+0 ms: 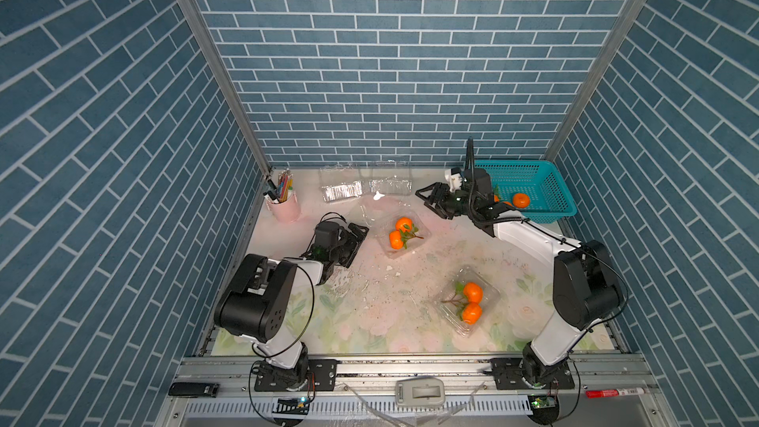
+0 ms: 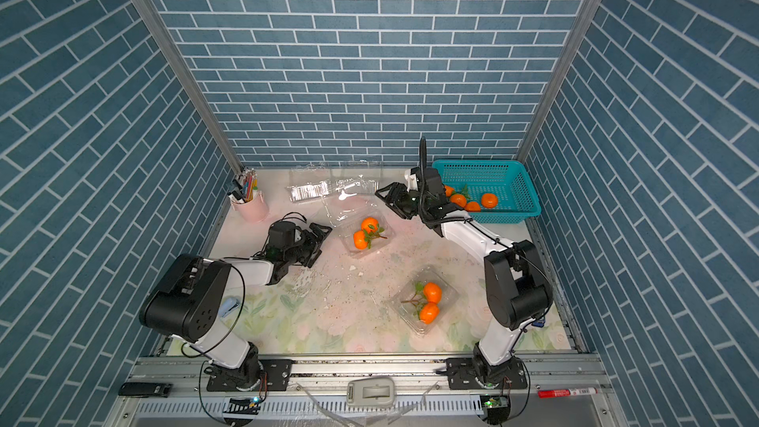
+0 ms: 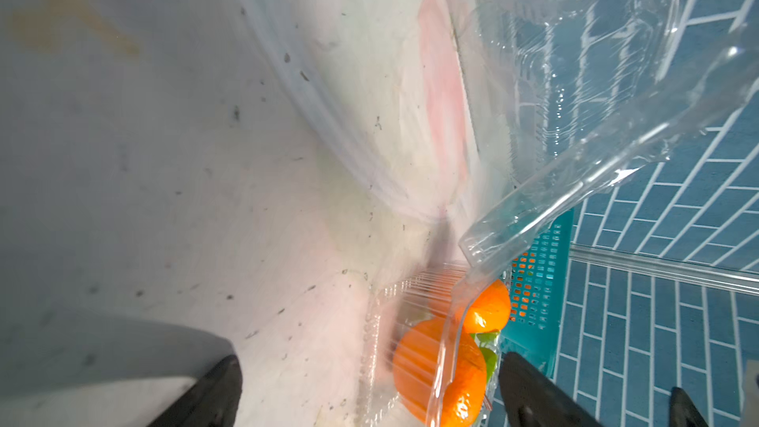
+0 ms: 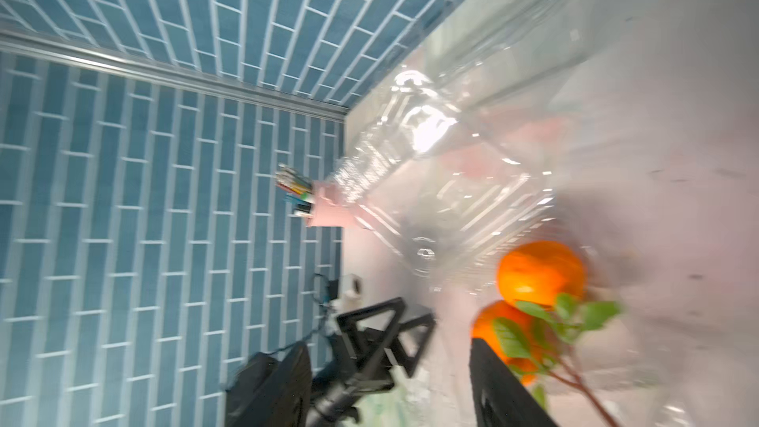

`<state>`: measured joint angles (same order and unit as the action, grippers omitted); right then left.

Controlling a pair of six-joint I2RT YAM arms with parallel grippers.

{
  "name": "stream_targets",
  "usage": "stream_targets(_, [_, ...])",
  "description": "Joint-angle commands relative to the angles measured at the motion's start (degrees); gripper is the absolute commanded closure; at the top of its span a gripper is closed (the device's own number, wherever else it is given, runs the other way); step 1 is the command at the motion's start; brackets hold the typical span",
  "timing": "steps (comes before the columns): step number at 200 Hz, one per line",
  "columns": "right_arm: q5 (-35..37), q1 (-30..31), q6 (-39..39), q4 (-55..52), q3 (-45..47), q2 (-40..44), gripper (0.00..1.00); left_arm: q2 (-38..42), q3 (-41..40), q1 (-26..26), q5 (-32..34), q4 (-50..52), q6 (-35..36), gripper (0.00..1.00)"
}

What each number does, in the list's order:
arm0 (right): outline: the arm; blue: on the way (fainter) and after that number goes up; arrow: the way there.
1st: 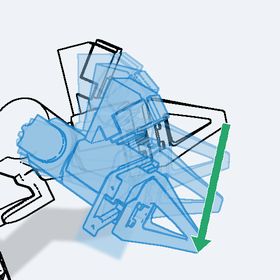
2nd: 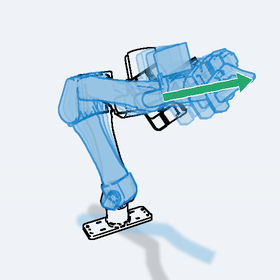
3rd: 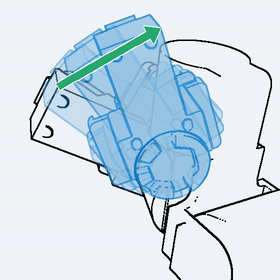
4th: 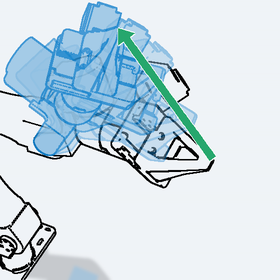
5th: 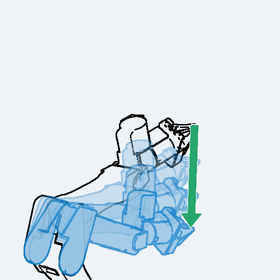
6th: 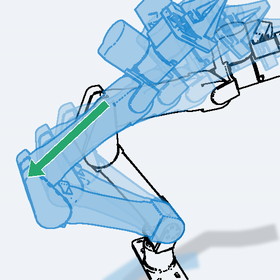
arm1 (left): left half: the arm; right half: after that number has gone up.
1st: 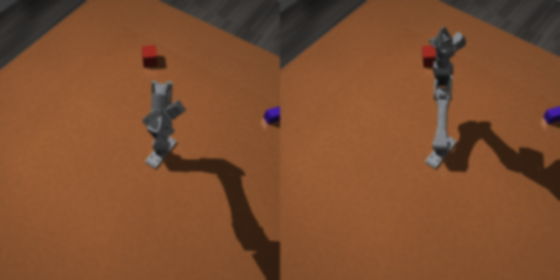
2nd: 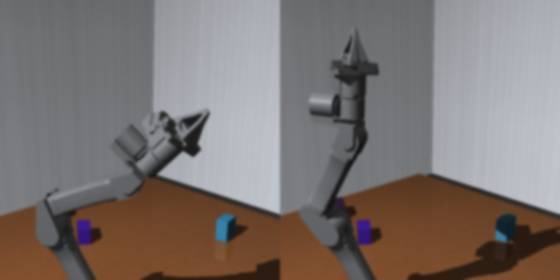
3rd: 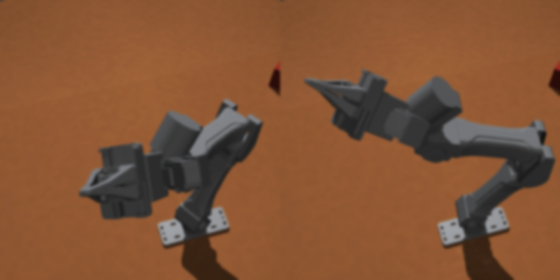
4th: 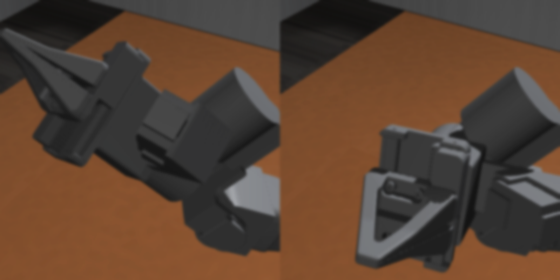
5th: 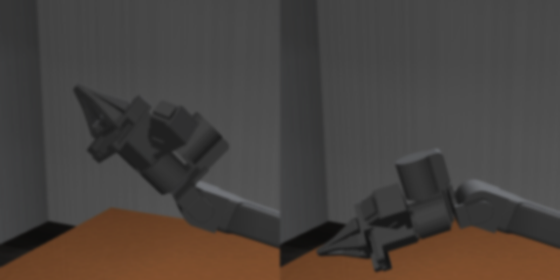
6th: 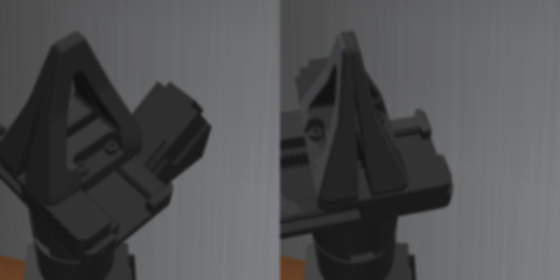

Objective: Take oranges out of containers
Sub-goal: Open the packing box at the center of the board, then move the packing box to the center of the board.

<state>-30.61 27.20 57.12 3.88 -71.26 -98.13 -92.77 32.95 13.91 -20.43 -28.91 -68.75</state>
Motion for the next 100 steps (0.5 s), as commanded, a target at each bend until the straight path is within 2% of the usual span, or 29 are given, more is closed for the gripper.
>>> stream_targets(1, [6.0, 0.4, -21.2, -22.9, -3.5, -0.5, 0.39, 2.2, 2.6, -1.6, -2.0, 8.6, 5.2, 0.01])
stream_targets(30, [7.5, 0.5, -27.1, -28.4, -5.2, -4.3, 0.44, 1.9, 6.8, -2.0, -4.9, 13.3, 9.1, 0.01])
stream_targets(100, [12.0, 1.8, -33.5, -30.9, -8.2, -11.0, 0.57, -3.0, 15.2, -1.0, -6.8, 14.8, 9.2, 0.01])
